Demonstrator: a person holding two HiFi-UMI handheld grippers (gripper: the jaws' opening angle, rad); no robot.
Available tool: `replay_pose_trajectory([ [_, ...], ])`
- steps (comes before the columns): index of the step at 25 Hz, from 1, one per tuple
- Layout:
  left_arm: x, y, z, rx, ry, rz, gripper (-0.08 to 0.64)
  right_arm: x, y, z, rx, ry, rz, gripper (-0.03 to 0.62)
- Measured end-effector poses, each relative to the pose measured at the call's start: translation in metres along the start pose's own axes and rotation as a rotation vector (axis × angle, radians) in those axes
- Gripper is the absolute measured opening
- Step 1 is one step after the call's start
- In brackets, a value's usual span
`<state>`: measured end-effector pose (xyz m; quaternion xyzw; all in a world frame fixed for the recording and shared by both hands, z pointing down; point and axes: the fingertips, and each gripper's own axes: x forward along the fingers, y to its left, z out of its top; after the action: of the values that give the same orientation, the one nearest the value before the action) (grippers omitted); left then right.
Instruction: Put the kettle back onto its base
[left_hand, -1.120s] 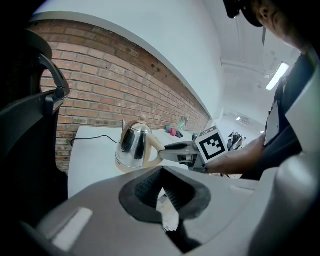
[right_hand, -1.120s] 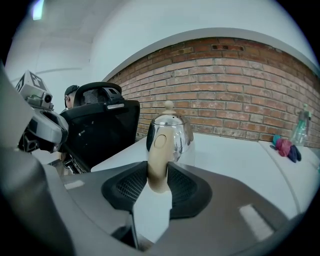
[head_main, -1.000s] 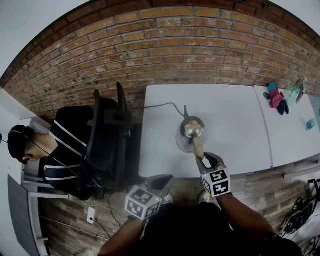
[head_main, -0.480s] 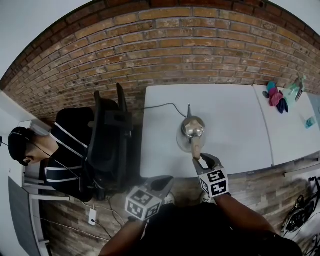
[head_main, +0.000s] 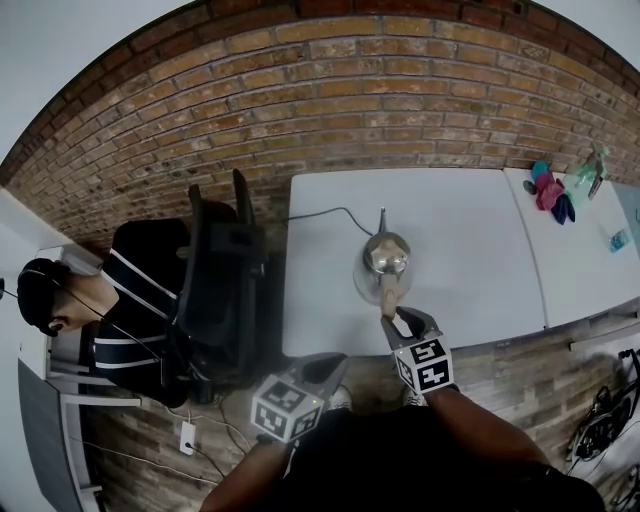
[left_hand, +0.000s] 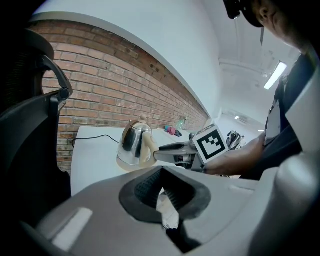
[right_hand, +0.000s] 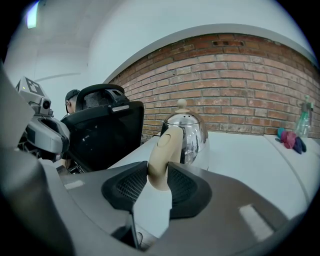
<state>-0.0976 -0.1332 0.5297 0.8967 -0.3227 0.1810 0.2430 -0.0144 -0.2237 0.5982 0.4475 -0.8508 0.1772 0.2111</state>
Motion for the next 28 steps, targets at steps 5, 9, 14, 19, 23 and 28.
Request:
replay_pose_trajectory([
  [5, -0.002, 0.000, -0.001, 0.000, 0.000, -0.005, 0.002, -0.001, -0.001, -0.001, 0.001, 0.002, -0.006, 0.155],
  [9, -0.005, 0.001, -0.003, 0.000, -0.002, -0.014, 0.001, 0.000, 0.001, -0.001, -0.002, 0.004, -0.015, 0.155],
  [14, -0.007, -0.001, -0.005, 0.010, 0.001, -0.043, 0.002, -0.002, 0.000, 0.000, -0.002, 0.000, -0.040, 0.157],
  [19, -0.012, -0.006, -0.010, 0.033, 0.016, -0.098, 0.002, -0.013, 0.006, -0.002, 0.010, 0.003, -0.073, 0.155],
  [23, -0.017, -0.017, -0.014, 0.076, 0.029, -0.172, 0.002, -0.030, 0.021, -0.007, 0.041, -0.009, -0.087, 0.149],
  [28, -0.023, -0.020, -0.012, 0.110, 0.015, -0.217, 0.001, -0.064, 0.055, -0.007, 0.048, -0.045, -0.037, 0.039],
])
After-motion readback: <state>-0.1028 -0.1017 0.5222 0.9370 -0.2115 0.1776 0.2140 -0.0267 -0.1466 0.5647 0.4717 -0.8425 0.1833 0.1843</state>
